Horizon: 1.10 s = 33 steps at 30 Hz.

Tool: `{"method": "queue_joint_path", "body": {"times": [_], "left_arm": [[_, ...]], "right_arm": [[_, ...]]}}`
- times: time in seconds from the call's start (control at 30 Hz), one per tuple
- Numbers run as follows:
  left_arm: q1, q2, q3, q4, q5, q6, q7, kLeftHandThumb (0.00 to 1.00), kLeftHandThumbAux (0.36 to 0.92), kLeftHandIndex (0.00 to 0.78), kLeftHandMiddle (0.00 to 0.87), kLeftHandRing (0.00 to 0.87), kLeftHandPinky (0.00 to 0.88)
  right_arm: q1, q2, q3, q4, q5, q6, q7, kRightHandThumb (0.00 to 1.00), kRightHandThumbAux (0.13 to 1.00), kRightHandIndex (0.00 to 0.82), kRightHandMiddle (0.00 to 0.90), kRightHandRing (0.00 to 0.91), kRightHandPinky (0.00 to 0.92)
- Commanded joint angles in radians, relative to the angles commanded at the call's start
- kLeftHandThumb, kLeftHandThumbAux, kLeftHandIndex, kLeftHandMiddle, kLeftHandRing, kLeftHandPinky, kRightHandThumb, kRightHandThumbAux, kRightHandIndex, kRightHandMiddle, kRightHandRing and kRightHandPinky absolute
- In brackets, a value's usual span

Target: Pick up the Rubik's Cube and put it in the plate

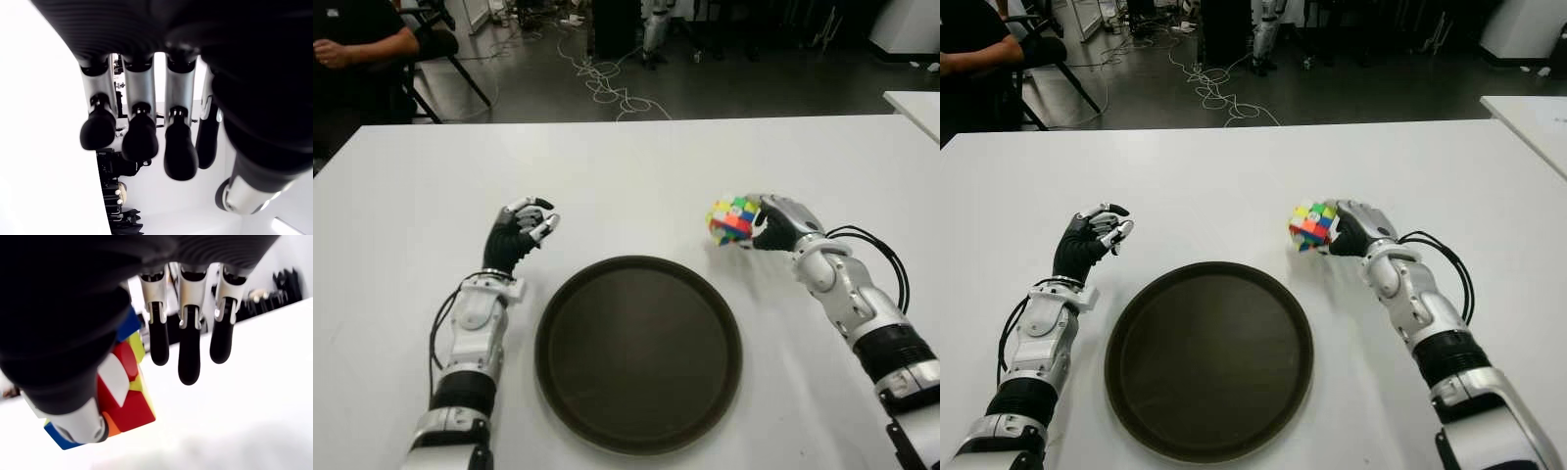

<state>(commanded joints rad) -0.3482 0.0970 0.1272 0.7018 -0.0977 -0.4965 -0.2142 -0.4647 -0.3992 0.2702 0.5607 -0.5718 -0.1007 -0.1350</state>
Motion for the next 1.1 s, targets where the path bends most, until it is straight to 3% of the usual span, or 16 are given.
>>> {"method": "queue_joint_path", "body": {"times": [0.1, 0.3, 0.53, 0.8, 0.87, 0.93, 1.1], "left_arm": [[-0.001, 0.0, 0.0, 0.002, -0.001, -0.001, 0.0, 0.69, 0.717, 0.434, 0.755, 0.759, 0.731], [-0.001, 0.0, 0.001, 0.004, -0.005, -0.002, -0.003, 0.689, 0.717, 0.435, 0.761, 0.764, 0.737], [-0.003, 0.004, 0.0, 0.01, 0.002, -0.012, 0.001, 0.688, 0.717, 0.434, 0.762, 0.767, 0.742], [-0.006, 0.007, 0.002, 0.022, 0.004, -0.019, 0.0, 0.688, 0.718, 0.434, 0.759, 0.766, 0.741], [-0.007, 0.007, 0.002, 0.025, 0.004, -0.02, 0.0, 0.688, 0.718, 0.434, 0.759, 0.766, 0.741], [-0.007, 0.008, 0.003, 0.027, 0.004, -0.021, -0.002, 0.688, 0.717, 0.434, 0.757, 0.765, 0.739], [-0.008, 0.007, 0.004, 0.028, 0.0, -0.021, -0.006, 0.69, 0.717, 0.434, 0.757, 0.762, 0.736]], "right_arm": [[0.012, 0.013, -0.02, -0.009, 0.015, -0.041, -0.06, 0.694, 0.738, 0.415, 0.507, 0.51, 0.514], [0.036, 0.045, -0.07, -0.016, 0.059, -0.165, -0.183, 0.695, 0.737, 0.418, 0.586, 0.612, 0.649], [0.048, 0.109, -0.146, 0.017, 0.192, -0.326, -0.223, 0.694, 0.736, 0.42, 0.659, 0.685, 0.714], [0.094, 0.155, -0.164, -0.053, 0.305, -0.387, -0.11, 0.694, 0.734, 0.424, 0.68, 0.701, 0.712], [0.11, 0.15, -0.146, -0.087, 0.313, -0.399, -0.057, 0.694, 0.733, 0.425, 0.677, 0.698, 0.712], [0.111, 0.122, -0.125, -0.088, 0.317, -0.425, 0.019, 0.694, 0.733, 0.425, 0.677, 0.698, 0.715], [0.147, 0.088, -0.04, -0.149, 0.27, -0.481, 0.158, 0.693, 0.733, 0.425, 0.679, 0.702, 0.721]]}}
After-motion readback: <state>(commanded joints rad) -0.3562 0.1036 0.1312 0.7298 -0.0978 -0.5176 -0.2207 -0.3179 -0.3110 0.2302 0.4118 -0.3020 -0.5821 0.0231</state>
